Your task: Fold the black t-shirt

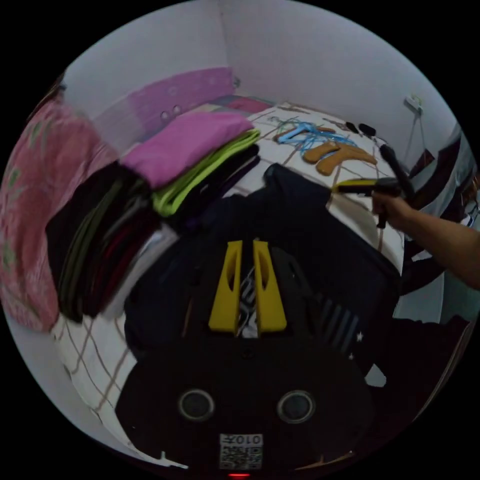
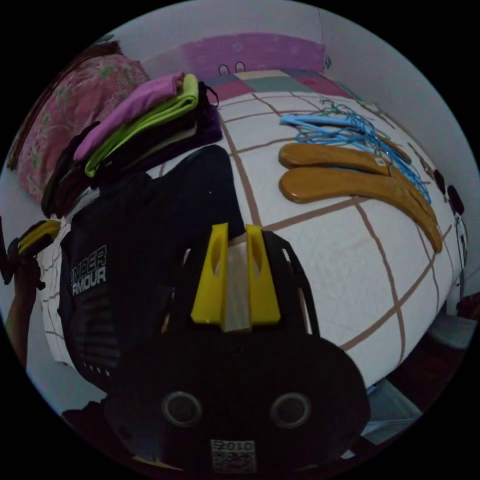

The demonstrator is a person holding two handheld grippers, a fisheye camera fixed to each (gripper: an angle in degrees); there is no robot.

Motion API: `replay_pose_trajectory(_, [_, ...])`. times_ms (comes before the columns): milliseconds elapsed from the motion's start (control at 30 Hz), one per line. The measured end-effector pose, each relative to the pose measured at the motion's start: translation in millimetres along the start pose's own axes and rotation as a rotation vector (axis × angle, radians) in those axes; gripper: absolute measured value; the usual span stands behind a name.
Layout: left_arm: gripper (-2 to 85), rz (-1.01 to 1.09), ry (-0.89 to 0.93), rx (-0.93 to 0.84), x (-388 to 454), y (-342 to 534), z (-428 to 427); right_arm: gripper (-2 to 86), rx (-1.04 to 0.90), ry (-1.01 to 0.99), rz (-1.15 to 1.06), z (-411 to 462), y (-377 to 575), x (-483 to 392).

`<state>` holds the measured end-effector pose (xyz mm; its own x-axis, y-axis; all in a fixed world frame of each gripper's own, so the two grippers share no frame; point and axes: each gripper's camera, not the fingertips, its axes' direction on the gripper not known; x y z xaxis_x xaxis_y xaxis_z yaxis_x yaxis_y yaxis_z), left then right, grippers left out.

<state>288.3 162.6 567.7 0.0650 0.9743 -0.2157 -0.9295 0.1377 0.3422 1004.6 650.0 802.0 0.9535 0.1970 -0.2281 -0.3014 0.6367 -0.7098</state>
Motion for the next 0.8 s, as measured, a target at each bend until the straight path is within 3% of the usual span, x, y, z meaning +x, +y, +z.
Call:
replay_pose_trajectory(500, [9.3,0.29,0.076,-0.113,59,-217,148,3.2,-0.032,0.027,0.083,-25,3,91])
replay_pose_trajectory(800, [10.1,0.391,0.115,-0.242,87,-308,222,1.7,0.041,-0.139,0.069,-60,32,133])
